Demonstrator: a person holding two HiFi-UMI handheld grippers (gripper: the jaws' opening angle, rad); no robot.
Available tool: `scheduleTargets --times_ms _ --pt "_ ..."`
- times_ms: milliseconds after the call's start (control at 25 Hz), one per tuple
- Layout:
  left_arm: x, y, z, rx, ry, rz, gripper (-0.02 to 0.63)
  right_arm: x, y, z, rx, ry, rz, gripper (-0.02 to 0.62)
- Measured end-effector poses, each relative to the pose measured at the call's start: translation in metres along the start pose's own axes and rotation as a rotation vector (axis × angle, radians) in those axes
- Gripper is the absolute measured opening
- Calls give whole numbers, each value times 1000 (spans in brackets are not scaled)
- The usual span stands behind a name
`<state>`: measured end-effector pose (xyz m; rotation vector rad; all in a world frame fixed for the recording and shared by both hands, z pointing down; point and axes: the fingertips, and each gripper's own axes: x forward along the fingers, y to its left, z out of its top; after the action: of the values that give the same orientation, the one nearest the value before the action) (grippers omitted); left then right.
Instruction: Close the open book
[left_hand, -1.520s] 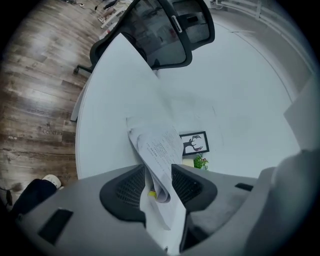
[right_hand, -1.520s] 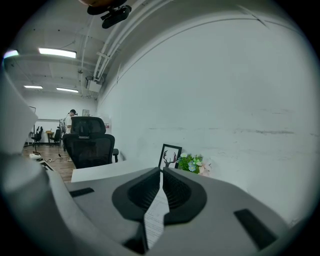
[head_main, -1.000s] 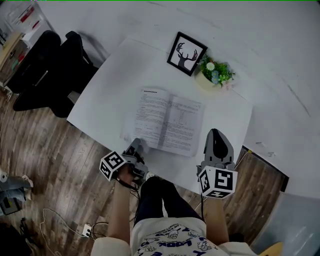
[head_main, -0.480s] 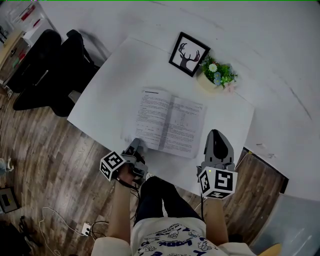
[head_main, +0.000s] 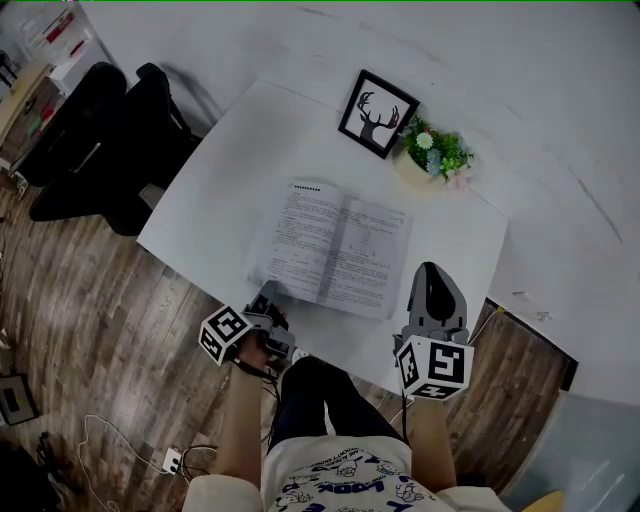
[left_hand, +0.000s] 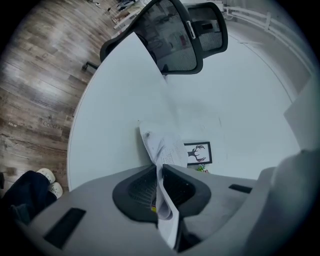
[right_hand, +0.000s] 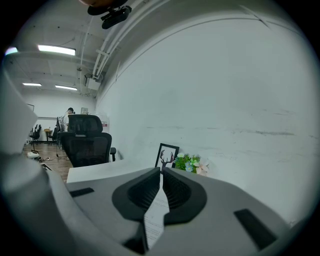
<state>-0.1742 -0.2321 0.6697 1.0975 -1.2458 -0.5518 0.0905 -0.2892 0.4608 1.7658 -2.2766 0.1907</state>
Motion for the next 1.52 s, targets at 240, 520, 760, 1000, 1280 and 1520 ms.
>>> scheduleTargets --times_ms 240,520,760,1000,1280,1520 --pt "-8 -17 -4 89 -2 -45 40 -5 -1 3 11 -12 2 37" --pt "-16 -41 -13 215 21 -91 32 -15 2 10 18 -34 1 37" --pt "-19 -63 -27 334 58 -122 31 -30 -4 17 25 -56 -18 37" --pt "-16 -80 -46 406 104 -148 30 -47 -16 19 39 -70 -52 37" --pt "-11 -91 -73 498 160 -150 29 -66 -33 19 57 -82 -96 37" --pt "-3 -95 -102 629 222 -138 29 -83 -53 12 72 -81 -142 37"
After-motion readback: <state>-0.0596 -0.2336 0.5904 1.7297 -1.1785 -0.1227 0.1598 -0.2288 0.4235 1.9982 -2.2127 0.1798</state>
